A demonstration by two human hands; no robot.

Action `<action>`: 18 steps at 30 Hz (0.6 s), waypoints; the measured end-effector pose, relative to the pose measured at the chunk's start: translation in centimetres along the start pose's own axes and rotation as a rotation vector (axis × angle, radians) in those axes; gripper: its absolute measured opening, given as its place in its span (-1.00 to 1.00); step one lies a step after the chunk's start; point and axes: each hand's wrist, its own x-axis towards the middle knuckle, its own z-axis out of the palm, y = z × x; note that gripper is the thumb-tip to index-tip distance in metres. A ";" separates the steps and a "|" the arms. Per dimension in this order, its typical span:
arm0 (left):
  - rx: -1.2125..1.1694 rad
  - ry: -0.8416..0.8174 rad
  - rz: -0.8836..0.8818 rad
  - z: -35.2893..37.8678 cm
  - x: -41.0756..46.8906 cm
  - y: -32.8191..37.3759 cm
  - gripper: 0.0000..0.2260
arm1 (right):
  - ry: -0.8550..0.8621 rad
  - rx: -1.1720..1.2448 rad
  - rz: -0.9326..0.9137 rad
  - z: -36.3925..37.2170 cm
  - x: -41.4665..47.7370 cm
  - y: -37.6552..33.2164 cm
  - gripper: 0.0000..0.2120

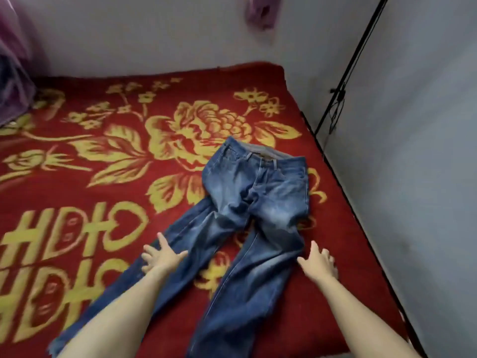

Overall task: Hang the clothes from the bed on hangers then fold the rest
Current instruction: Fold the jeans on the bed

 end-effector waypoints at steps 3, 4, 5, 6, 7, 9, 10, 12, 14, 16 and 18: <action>0.035 -0.034 -0.071 3.3 -0.2 -5.3 -0.14 | -0.134 -0.027 0.032 6.8 -2.4 1.6 -0.37; 0.045 -0.035 -0.075 4.0 -0.2 -6.6 -0.16 | -0.164 -0.029 0.028 8.8 -3.2 1.8 -0.38; 0.064 -0.041 -0.069 4.5 -0.2 -7.9 -0.18 | -0.192 -0.028 0.021 10.8 -4.2 1.8 -0.38; 0.078 -0.044 -0.056 4.8 -0.2 -9.0 -0.19 | -0.211 -0.015 0.015 12.4 -5.1 1.6 -0.39; 0.085 -0.046 -0.044 5.2 0.1 -10.3 -0.20 | -0.231 0.006 0.012 14.2 -6.0 1.3 -0.38; 0.089 -0.047 -0.024 5.7 0.7 -12.6 -0.24 | -0.259 0.076 0.017 17.2 -7.6 0.7 -0.37; 0.096 -0.041 -0.027 5.7 1.1 -13.9 -0.27 | -0.271 0.129 0.034 18.7 -8.3 0.5 -0.36; 0.119 -0.012 -0.041 5.7 2.3 -16.8 -0.30 | -0.277 0.253 0.103 21.7 -10.0 0.2 -0.32; 0.153 0.024 -0.049 5.5 3.9 -20.4 -0.33 | -0.249 0.370 0.204 25.3 -12.1 -0.2 -0.27; 0.195 0.052 -0.020 4.8 5.6 -23.6 -0.36 | -0.211 0.451 0.290 28.5 -14.1 -0.3 -0.22; 0.210 0.074 0.021 4.1 7.3 -25.8 -0.35 | -0.160 0.578 0.350 30.7 -15.1 -0.1 -0.18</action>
